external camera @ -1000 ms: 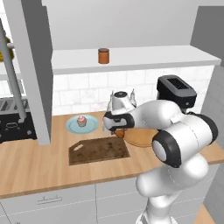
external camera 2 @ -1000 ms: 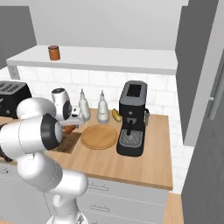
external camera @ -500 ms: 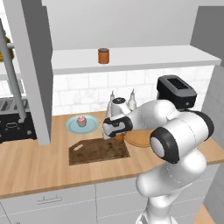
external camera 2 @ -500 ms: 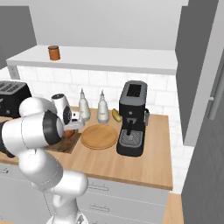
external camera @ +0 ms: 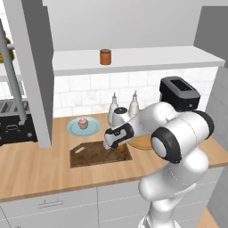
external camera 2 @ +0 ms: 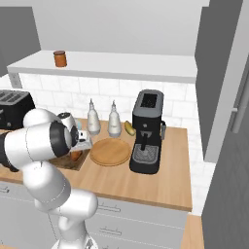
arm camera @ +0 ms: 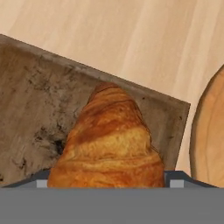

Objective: From the different types of pastries on the counter, select a croissant and place it on the cutting board. Then retrieve a jar of jam from the cabinet and place it alongside the croissant on the cutting board.

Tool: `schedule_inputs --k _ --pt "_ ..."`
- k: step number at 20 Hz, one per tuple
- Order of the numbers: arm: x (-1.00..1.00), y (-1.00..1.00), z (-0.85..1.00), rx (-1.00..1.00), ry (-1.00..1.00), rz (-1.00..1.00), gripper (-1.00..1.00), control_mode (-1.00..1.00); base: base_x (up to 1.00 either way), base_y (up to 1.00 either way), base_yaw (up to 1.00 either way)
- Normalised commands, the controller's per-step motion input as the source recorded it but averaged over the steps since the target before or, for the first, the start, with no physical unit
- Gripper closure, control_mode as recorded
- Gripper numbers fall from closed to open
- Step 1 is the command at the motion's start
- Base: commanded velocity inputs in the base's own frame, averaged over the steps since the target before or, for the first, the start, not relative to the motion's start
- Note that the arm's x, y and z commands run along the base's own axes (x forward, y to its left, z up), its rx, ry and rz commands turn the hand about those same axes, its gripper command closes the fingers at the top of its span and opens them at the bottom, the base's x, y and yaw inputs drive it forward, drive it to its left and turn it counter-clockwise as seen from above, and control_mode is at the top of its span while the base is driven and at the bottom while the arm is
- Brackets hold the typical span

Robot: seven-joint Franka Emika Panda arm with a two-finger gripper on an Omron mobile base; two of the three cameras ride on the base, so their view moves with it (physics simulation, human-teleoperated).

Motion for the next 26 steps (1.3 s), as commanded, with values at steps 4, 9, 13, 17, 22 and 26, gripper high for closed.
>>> schedule_inputs --k 4,9,13,17,22,26 --pt "0.19 0.01 -0.20 0.00 -0.03 0.09 -1.00 -1.00 0.00 0.00 0.00" --pt "0.02 0.18 0.04 0.00 0.00 0.06 -1.00 -1.00 0.00 0.00 0.00" --pt "0.00 0.23 0.06 0.00 0.00 0.05 -1.00 -1.00 0.00 0.00 0.00" --pt "0.00 0.02 0.84 0.00 -0.05 0.00 -1.00 -1.00 0.00 0.00 0.00" --pt "-0.07 0.00 1.00 0.00 -0.06 0.00 -1.00 -1.00 0.00 0.00 0.00" --pt "-0.26 0.00 0.94 0.12 0.00 0.05 -1.00 -1.00 0.00 0.00 0.00"
